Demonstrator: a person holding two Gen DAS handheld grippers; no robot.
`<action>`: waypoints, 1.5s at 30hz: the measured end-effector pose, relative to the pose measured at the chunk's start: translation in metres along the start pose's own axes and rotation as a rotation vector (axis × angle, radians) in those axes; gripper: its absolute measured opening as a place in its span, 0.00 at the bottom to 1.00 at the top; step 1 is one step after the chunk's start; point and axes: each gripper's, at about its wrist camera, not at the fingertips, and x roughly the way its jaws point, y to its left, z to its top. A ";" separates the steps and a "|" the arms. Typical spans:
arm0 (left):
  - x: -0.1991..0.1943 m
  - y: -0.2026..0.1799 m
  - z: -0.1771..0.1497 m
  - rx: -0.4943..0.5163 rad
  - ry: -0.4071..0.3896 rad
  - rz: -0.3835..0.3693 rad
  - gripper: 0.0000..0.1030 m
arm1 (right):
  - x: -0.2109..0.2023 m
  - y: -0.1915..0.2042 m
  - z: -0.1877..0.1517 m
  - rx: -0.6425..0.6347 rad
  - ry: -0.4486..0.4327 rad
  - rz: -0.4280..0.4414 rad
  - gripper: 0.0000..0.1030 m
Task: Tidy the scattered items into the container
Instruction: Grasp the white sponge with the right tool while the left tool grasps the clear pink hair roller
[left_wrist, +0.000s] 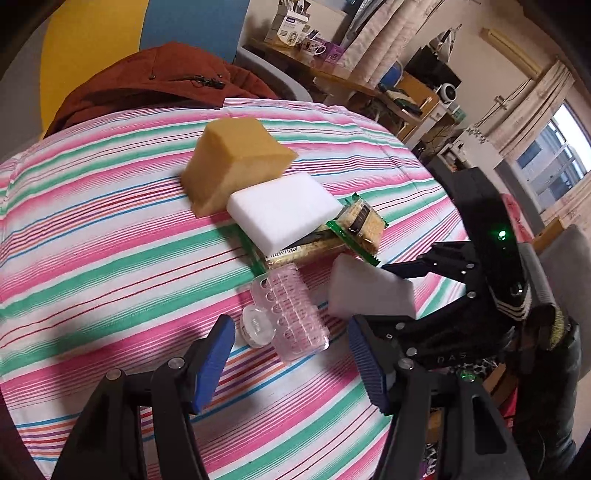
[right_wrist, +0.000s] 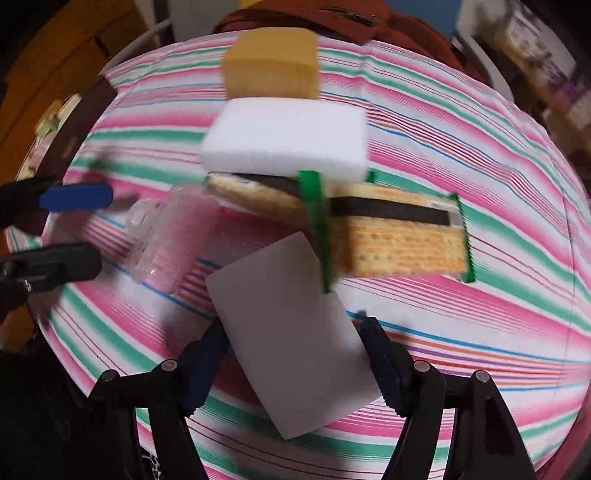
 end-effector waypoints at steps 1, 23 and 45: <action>0.003 -0.001 0.001 -0.003 0.005 0.019 0.62 | 0.001 0.000 0.000 0.001 0.006 0.002 0.72; 0.014 -0.021 -0.003 0.053 -0.054 0.210 0.62 | -0.002 -0.016 0.007 0.044 0.014 0.000 0.75; 0.028 -0.005 -0.021 0.153 -0.078 0.166 0.58 | -0.007 -0.022 0.016 0.027 0.020 -0.002 0.81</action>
